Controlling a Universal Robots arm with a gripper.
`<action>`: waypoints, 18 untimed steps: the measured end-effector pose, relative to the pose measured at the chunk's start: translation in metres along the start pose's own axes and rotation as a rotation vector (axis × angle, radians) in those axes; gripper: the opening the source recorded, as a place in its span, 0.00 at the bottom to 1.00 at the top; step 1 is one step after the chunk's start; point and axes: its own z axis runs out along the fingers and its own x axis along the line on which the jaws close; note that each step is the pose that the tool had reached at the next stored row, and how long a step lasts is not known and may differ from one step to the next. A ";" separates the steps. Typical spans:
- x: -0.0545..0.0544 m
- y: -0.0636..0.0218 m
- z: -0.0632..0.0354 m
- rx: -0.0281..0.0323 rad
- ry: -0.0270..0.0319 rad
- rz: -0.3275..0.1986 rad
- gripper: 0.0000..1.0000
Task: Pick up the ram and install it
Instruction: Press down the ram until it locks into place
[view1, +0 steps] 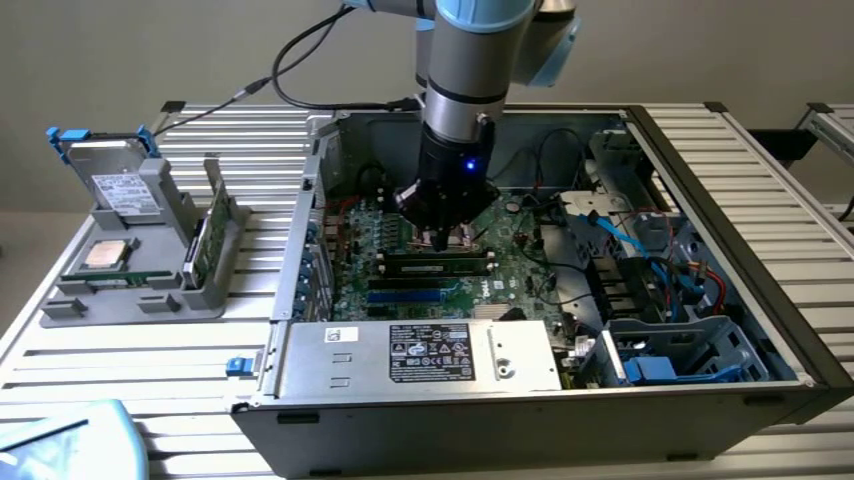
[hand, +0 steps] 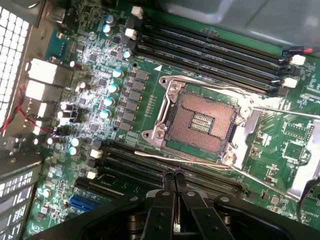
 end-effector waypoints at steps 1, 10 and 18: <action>0.000 0.0000 0.0002 -0.0011 -0.0006 0.015 0.10; 0.000 0.0000 0.0017 -0.0106 -0.0048 0.155 0.10; 0.000 -0.0001 0.0025 -0.0146 -0.0074 0.217 0.10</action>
